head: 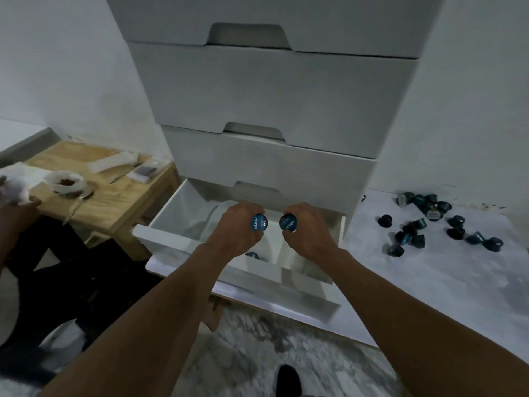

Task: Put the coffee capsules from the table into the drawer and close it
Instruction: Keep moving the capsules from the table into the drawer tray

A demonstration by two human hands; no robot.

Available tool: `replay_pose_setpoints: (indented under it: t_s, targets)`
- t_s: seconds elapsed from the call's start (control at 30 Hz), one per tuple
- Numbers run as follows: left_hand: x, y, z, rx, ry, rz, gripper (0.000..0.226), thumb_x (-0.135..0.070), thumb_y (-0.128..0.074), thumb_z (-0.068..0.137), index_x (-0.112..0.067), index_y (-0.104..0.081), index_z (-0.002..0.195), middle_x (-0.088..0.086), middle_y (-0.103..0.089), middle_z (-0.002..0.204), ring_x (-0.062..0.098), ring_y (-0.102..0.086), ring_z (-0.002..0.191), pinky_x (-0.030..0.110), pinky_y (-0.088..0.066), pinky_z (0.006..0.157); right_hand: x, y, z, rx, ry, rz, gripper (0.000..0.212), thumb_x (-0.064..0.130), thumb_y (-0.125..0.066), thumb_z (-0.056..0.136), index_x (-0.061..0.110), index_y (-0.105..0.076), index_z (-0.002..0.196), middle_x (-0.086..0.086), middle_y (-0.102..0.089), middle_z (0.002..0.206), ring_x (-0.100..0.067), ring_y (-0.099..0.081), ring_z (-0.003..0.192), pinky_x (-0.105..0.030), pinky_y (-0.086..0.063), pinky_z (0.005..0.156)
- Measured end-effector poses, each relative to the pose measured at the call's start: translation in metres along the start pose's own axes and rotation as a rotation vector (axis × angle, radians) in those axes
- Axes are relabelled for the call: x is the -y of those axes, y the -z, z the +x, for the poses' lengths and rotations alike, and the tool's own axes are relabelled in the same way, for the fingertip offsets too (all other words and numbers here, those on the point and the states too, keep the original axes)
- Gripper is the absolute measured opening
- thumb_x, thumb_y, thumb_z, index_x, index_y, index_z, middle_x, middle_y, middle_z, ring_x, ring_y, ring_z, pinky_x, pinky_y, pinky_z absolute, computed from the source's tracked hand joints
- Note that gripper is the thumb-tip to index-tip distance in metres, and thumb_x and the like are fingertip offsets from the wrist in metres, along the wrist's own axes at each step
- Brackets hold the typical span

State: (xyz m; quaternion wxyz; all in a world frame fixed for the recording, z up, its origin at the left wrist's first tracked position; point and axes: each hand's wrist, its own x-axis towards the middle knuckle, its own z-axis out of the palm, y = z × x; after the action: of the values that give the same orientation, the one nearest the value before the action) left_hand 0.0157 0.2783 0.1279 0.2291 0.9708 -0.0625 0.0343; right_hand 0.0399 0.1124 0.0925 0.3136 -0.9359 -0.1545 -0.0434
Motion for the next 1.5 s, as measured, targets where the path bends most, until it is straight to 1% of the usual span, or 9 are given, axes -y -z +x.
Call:
replay_pose_setpoints:
  t_s: [0.13, 0.2, 0.3, 0.57, 0.8, 0.93, 1.07, 1.33, 1.5]
  targets:
    - [0.028, -0.011, 0.033, 0.100, 0.027, 0.024, 0.036, -0.016, -0.075, 0.076, -0.013, -0.065, 0.111, 0.007, -0.066, 0.106, 0.018, -0.059, 0.093, 0.022, -0.043, 0.081, -0.016, -0.027, 0.026, 0.103, -0.070, 0.011, 0.043, 0.009, -0.069, 0.077, 0.016, -0.059, 0.118, -0.007, -0.059, 0.119, -0.026, -0.055, 0.109, -0.037, -0.047, 0.093]
    - [0.039, -0.018, 0.045, 0.141, 0.043, 0.027, 0.039, -0.017, -0.077, 0.073, -0.016, -0.065, 0.110, 0.005, -0.066, 0.105, 0.019, -0.060, 0.092, 0.025, -0.046, 0.082, -0.023, -0.037, 0.033, 0.145, -0.109, -0.023, 0.039, 0.010, -0.068, 0.076, 0.019, -0.061, 0.113, -0.006, -0.061, 0.115, -0.026, -0.056, 0.106, -0.041, -0.048, 0.092]
    - [0.055, -0.031, 0.060, 0.218, 0.035, 0.000, 0.042, -0.018, -0.080, 0.070, -0.017, -0.064, 0.109, 0.005, -0.066, 0.105, 0.019, -0.060, 0.093, 0.028, -0.048, 0.083, -0.030, -0.050, 0.037, 0.195, -0.139, -0.037, 0.034, 0.008, -0.068, 0.076, 0.015, -0.064, 0.108, -0.010, -0.061, 0.110, -0.027, -0.057, 0.102, -0.033, -0.046, 0.089]
    - [0.093, -0.059, 0.091, 0.457, -0.035, -0.056, 0.042, -0.014, -0.080, 0.070, -0.019, -0.064, 0.108, 0.004, -0.065, 0.108, 0.018, -0.059, 0.093, 0.026, -0.048, 0.081, -0.027, -0.072, 0.045, 0.380, -0.214, -0.193, 0.039, 0.018, -0.065, 0.082, 0.015, -0.058, 0.120, -0.012, -0.056, 0.118, -0.029, -0.053, 0.109, -0.034, -0.043, 0.090]
    - [0.115, -0.082, 0.100, 0.586, -0.217, -0.005, 0.049, -0.014, -0.075, 0.074, -0.018, -0.059, 0.120, 0.006, -0.061, 0.118, 0.022, -0.055, 0.106, 0.022, -0.039, 0.084, -0.020, -0.087, 0.049, 0.415, -0.321, -0.238, 0.034, 0.013, -0.063, 0.084, 0.012, -0.057, 0.117, -0.012, -0.056, 0.114, -0.031, -0.055, 0.104, -0.035, -0.045, 0.084]
    - [0.120, -0.085, 0.103, 0.622, -0.248, -0.028, 0.052, -0.020, -0.077, 0.073, -0.018, -0.058, 0.121, 0.007, -0.061, 0.117, 0.022, -0.055, 0.105, 0.027, -0.043, 0.087, -0.018, -0.087, 0.049, 0.438, -0.345, -0.247, 0.040, 0.014, -0.068, 0.080, 0.013, -0.057, 0.118, -0.011, -0.055, 0.114, -0.029, -0.054, 0.104, -0.033, -0.044, 0.085]
    - [0.118, -0.084, 0.102, 0.627, -0.254, -0.069, 0.039, -0.022, -0.064, 0.083, -0.016, -0.060, 0.121, 0.008, -0.062, 0.119, 0.022, -0.056, 0.107, 0.025, -0.042, 0.086, -0.017, -0.082, 0.052, 0.473, -0.346, -0.244, 0.029, 0.016, -0.062, 0.085, 0.011, -0.061, 0.114, -0.012, -0.055, 0.113, -0.030, -0.054, 0.104, -0.038, -0.046, 0.088]
    - [0.102, -0.092, 0.096, 0.656, -0.183, -0.072, 0.039, 0.000, -0.056, 0.084, -0.013, -0.060, 0.121, 0.012, -0.062, 0.120, 0.026, -0.060, 0.105, 0.031, -0.049, 0.093, -0.021, -0.071, 0.056, 0.600, -0.274, -0.344, 0.012, 0.005, -0.058, 0.083, 0.008, -0.066, 0.091, -0.006, -0.054, 0.084, -0.027, -0.059, 0.084, -0.032, -0.043, 0.064]
    - [0.086, -0.095, 0.095, 0.708, -0.185, -0.006, 0.031, -0.001, -0.057, 0.080, -0.010, -0.065, 0.108, 0.013, -0.066, 0.104, 0.027, -0.062, 0.090, 0.035, -0.054, 0.080, -0.017, -0.063, 0.056, 0.637, -0.226, -0.402, 0.020, 0.008, -0.062, 0.084, 0.012, -0.066, 0.103, -0.013, -0.063, 0.098, -0.025, -0.060, 0.083, -0.030, -0.043, 0.063]
